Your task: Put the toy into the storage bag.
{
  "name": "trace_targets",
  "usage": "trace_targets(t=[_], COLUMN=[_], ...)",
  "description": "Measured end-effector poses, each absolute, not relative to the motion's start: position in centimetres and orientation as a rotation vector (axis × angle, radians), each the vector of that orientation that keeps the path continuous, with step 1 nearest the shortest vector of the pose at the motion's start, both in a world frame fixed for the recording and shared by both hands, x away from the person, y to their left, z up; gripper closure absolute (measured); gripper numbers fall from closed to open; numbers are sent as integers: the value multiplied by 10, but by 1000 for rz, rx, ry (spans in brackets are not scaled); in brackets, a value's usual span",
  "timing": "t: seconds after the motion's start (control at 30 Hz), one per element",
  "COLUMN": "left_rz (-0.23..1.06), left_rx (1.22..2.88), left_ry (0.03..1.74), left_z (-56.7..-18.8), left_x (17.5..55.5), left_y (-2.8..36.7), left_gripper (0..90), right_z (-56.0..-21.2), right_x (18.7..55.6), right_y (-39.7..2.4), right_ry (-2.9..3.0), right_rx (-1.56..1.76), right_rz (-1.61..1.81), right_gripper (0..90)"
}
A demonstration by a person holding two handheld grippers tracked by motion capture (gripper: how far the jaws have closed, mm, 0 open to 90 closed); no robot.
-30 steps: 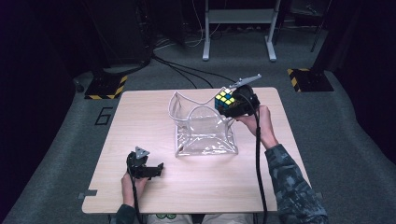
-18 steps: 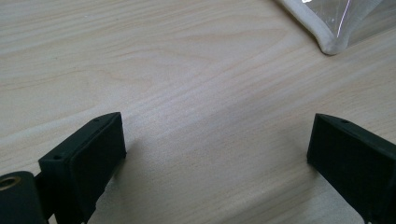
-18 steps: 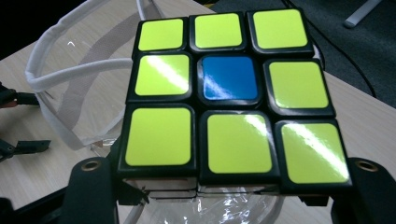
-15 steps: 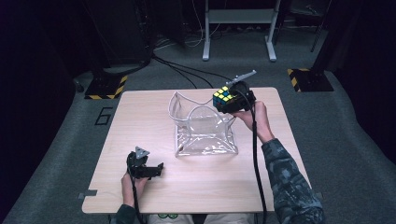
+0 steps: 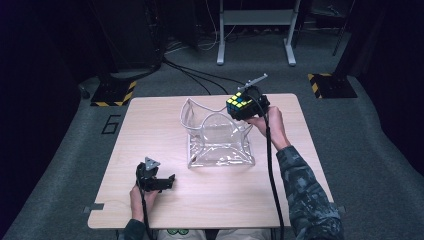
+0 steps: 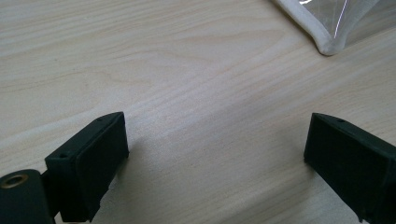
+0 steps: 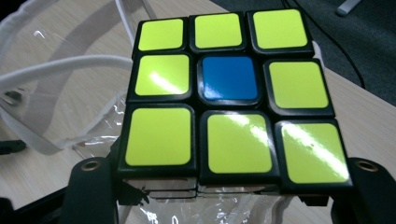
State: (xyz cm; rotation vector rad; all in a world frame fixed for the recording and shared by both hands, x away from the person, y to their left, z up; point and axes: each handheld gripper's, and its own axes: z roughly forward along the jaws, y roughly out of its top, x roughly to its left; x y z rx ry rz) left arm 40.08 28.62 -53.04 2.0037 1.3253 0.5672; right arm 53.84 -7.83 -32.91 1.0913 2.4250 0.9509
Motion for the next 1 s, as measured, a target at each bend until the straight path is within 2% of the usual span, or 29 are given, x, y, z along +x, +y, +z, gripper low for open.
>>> trace_targets(t=[0.57, 0.7, 1.0], left_rz=[567, 568, 569], left_rx=[2004, 2002, 2003], left_ry=[1325, 1326, 1325], left_z=[-530, -530, -530], left_x=[401, 401, 401], left_y=[286, 286, 286], left_gripper=[60, 60, 63], right_z=[-332, -327, -314], right_x=[540, 537, 514], right_y=[-72, -73, -77], right_ry=[2437, 2418, 2389], right_rx=[1080, 1071, 1019], right_rz=[822, 833, 897], right_gripper=[320, 189, 83])
